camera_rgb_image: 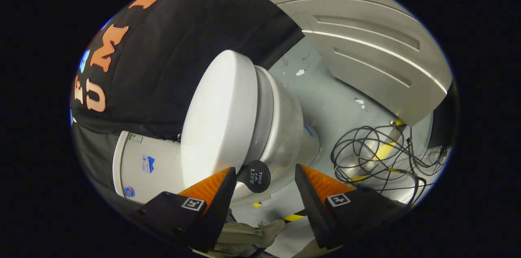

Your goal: Open the toilet lid.

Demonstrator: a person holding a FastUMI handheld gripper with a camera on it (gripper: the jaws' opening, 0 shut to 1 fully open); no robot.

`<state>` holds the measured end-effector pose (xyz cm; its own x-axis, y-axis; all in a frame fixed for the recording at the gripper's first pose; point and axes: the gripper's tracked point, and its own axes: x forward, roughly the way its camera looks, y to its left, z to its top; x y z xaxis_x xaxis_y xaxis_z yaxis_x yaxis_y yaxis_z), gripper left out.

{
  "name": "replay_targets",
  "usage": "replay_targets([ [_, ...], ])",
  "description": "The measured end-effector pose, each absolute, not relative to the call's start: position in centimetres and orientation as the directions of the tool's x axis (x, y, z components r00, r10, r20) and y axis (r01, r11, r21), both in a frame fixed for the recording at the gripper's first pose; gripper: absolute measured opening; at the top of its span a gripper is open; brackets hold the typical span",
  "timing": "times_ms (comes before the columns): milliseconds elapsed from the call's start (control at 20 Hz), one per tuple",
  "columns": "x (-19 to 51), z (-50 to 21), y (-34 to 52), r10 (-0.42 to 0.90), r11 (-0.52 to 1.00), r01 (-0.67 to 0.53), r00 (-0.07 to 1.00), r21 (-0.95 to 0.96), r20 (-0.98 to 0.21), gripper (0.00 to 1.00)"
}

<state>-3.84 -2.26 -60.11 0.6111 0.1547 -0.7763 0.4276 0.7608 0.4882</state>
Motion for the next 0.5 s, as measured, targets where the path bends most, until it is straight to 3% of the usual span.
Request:
replay_targets([
  [150, -3.6, -60.3, -2.0, 0.190, 0.723, 0.426, 0.635, 0.544, -0.749, 0.81],
  [350, -2.8, -60.3, -1.5, 0.241, 0.661, 0.429, 0.655, 0.615, -0.716, 0.45],
  [500, -2.5, -59.4, -1.7, 0.263, 0.613, 0.436, 0.674, 0.659, -0.691, 0.34],
])
